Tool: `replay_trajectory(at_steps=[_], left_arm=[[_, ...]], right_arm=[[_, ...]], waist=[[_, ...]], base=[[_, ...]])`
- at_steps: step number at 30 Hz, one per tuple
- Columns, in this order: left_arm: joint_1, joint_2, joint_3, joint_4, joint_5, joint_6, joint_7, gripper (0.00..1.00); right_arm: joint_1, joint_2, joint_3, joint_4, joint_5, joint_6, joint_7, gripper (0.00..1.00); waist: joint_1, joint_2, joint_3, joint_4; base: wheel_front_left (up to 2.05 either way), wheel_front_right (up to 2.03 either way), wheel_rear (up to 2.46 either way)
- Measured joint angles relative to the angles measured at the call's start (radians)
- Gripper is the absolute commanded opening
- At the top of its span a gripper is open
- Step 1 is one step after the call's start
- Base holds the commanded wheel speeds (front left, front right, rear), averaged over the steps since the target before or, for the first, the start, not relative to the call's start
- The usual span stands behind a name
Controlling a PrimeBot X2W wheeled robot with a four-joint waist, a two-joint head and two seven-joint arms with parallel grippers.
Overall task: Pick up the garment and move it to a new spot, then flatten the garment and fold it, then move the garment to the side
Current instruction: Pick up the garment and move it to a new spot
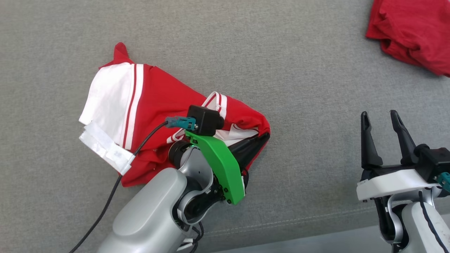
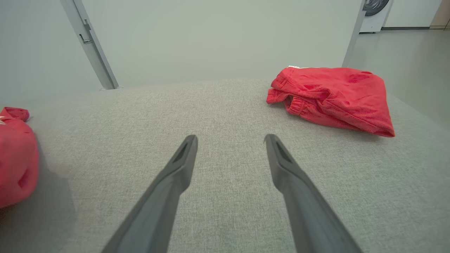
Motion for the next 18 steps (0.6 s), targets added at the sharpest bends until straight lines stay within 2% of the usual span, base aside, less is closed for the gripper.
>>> replay_trajectory(at_steps=[11,18], left_arm=[[-0.139,0.005,-0.097,-0.005,-0.013,0.084,0.003,0.00],[-0.200,0.007,-0.147,0.025,-0.011,0.128,0.003,0.00]], right_arm=[[0.004,0.079,-0.005,0.007,0.011,-0.001,-0.022,1.00],[-0.008,0.102,0.020,0.020,0.012,-0.001,-0.024,1.00]], waist=[[0.0000,0.0000,0.064,-0.139],[0.0000,0.0000,0.112,-0.215]], base=[[0.00,0.00,0.00],[0.00,0.00,0.00]])
